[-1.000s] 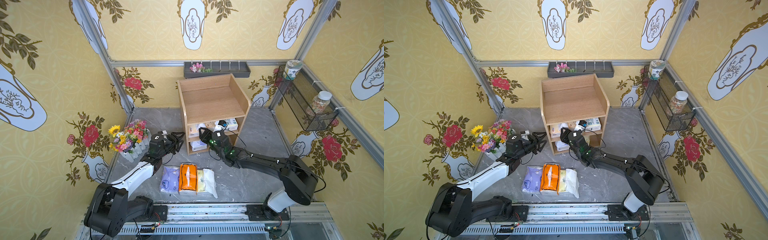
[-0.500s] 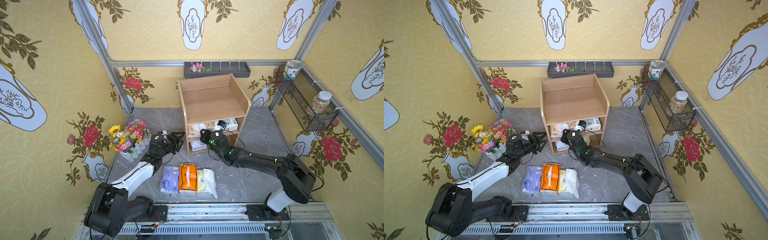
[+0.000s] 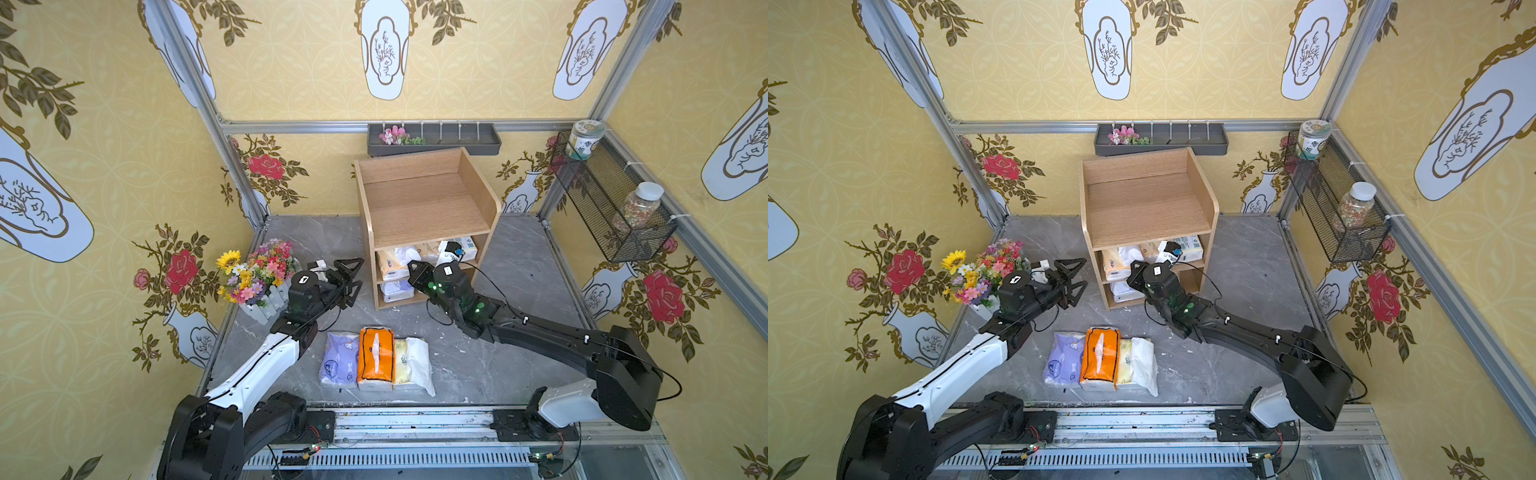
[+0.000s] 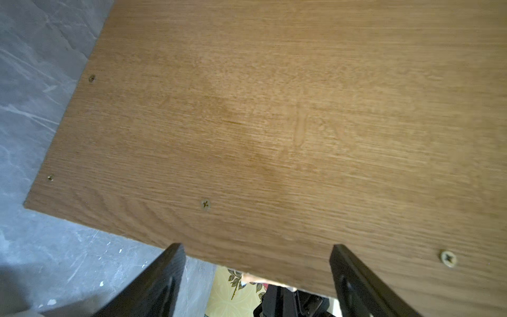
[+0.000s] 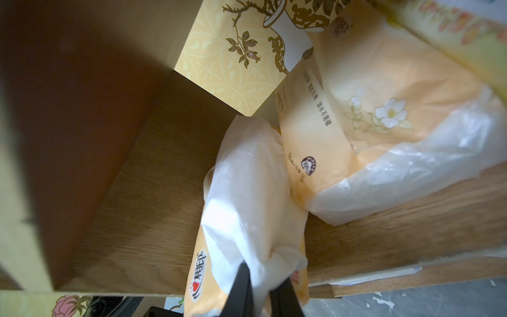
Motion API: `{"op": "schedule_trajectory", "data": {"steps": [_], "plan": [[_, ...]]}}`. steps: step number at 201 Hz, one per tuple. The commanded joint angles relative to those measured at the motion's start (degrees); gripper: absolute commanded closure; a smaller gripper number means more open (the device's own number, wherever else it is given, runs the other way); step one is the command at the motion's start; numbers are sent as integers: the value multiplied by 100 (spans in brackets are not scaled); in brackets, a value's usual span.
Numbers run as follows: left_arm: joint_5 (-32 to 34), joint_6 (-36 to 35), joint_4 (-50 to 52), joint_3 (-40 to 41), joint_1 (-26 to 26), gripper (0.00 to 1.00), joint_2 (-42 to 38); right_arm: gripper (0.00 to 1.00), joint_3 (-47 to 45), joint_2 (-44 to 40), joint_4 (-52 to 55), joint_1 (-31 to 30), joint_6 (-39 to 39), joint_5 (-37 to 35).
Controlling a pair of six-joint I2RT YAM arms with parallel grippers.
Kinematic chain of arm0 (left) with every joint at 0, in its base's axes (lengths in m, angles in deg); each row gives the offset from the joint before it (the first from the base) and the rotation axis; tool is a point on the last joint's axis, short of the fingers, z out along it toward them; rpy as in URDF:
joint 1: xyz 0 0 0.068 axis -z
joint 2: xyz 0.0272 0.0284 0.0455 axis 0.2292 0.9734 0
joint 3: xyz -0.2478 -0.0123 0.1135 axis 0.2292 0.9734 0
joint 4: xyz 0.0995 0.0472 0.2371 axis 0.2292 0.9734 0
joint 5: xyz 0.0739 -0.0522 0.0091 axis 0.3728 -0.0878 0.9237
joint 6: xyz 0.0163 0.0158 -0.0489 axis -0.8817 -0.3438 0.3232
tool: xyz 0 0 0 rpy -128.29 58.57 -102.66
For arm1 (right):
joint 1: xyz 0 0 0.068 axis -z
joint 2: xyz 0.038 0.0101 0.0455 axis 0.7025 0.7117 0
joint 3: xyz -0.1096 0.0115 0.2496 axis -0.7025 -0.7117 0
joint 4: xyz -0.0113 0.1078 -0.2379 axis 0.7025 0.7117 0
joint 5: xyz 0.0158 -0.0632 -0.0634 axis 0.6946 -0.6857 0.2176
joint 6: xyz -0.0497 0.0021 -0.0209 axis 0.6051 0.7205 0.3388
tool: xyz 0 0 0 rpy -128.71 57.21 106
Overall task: Remove the tissue boxes from the shelf
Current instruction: Pick up a box of tissues from the shelf.
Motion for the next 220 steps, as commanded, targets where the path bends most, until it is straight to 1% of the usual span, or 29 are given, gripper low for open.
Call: {"op": "schedule_trajectory", "data": {"steps": [1, 26, 44, 81, 94, 116, 129, 131, 135, 156, 191, 207, 220], "plan": [[251, -20, 508, 71, -7, 7, -301, 97, -154, -309, 149, -5, -116, 48], [135, 203, 582, 245, 0, 3, -648, 98, -290, -641, 385, -6, -144, 233], [-17, 303, 580, 320, 33, 2, -814, 99, -379, -836, 548, 2, -173, 411], [-51, 531, 577, 378, 190, 1, -1064, 99, -554, -1062, 639, 79, -251, 723], [-17, 597, 584, 348, 311, 1, -1104, 99, -605, -1101, 638, 109, -287, 837], [178, 720, 573, 284, 680, 0, -1121, 99, -637, -1130, 662, 163, -324, 1045], [321, 805, 553, 270, 868, 0, -1060, 99, -644, -1130, 686, 189, -349, 1130], [344, 823, 542, 270, 1020, 0, -1054, 99, -652, -1130, 683, 195, -361, 1154], [407, 850, 510, 270, 1137, 0, -1028, 99, -659, -1136, 682, 210, -363, 1183], [637, 1038, 57, 338, 1490, 0, -801, 99, -672, -1130, 682, 279, -436, 1361], [680, 1384, -1037, 424, 1668, 0, -204, 99, -640, -1169, 738, 348, -496, 1673], [698, 1206, -1102, 305, 1678, 0, 3, 99, -577, -1191, 857, 358, -433, 1846], [701, 1238, -1196, 299, 1678, 1, 149, 99, -527, -1219, 1066, 366, -381, 1991]]}}
